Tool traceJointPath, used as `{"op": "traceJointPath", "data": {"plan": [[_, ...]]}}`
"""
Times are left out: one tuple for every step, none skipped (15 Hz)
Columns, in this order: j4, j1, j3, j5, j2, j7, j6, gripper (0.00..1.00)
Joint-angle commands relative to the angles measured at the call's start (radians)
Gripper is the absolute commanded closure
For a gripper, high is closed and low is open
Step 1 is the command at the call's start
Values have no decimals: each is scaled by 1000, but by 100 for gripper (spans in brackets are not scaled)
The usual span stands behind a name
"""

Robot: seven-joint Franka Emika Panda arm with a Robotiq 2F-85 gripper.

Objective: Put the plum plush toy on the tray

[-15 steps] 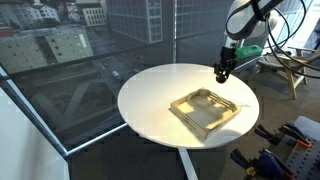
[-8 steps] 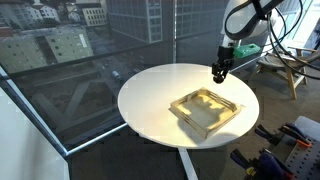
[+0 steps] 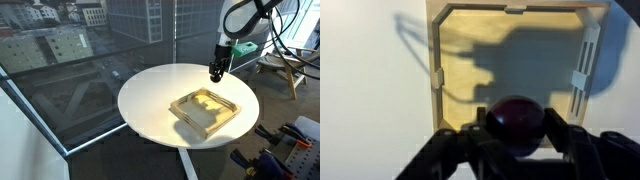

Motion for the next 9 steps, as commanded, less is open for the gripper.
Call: {"op": "traceJointPath", "data": {"plan": [[-2,8,7,-25,-28,38,-18,66],[-2,8,8,-25,-27,39,-17,66],[-2,8,9,-25,-26,40,-17,66],[-1,7,9,-23,-23,40,-15,66],[-2,7,9,-23,-21,41,-14,66],[-4,7,8,-25,-18,42,-10,66],[-5,6,8,-23,-15,41,-9,66],[-6,6,8,-22,-11,41,-5,66],[-8,5,8,-19,-6,40,-1,66]]}}
